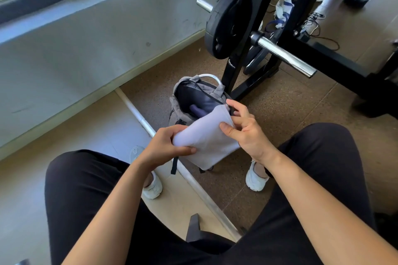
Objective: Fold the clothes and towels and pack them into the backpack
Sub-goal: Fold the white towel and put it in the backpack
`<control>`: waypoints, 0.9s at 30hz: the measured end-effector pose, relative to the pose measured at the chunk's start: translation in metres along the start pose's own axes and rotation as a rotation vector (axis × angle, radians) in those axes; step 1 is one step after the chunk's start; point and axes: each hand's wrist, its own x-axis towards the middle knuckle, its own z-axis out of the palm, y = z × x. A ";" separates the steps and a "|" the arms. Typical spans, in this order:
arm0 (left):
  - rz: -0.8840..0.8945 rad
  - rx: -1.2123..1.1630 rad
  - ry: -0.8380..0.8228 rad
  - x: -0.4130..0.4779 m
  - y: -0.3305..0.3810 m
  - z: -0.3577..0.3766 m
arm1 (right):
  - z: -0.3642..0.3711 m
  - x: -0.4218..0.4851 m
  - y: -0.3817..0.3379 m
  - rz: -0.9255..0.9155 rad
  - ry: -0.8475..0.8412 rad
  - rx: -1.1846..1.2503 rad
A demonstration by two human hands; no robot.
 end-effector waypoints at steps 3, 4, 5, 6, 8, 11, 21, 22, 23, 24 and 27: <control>-0.100 -0.166 0.009 -0.004 0.008 0.001 | -0.005 0.002 0.003 0.075 -0.038 0.227; -0.142 -0.248 0.010 -0.005 0.011 0.003 | -0.005 0.001 0.002 0.134 -0.026 0.314; -0.187 -0.350 0.010 -0.005 0.014 0.005 | -0.004 0.001 0.000 0.197 -0.003 0.385; -0.251 -0.484 0.019 -0.005 0.019 0.009 | -0.002 0.002 -0.001 0.254 0.015 0.448; -0.430 -0.784 0.040 -0.006 0.031 0.018 | 0.003 0.003 0.001 0.343 0.003 0.523; -0.554 -0.906 -0.011 -0.006 0.032 0.024 | 0.009 0.003 0.003 0.420 -0.068 0.584; -0.440 -0.686 0.133 0.003 0.010 0.026 | 0.010 0.001 0.006 0.531 -0.125 0.265; -0.430 -0.695 0.156 0.003 0.011 0.026 | 0.010 0.000 0.006 0.547 -0.153 0.209; -0.421 -0.708 0.172 0.003 0.012 0.026 | 0.010 -0.001 0.006 0.561 -0.184 0.160; -0.414 -0.720 0.181 0.003 0.012 0.025 | 0.009 -0.001 0.005 0.576 -0.214 0.147; -0.424 -0.758 0.229 0.004 0.012 0.024 | 0.006 -0.003 0.002 0.623 -0.259 0.289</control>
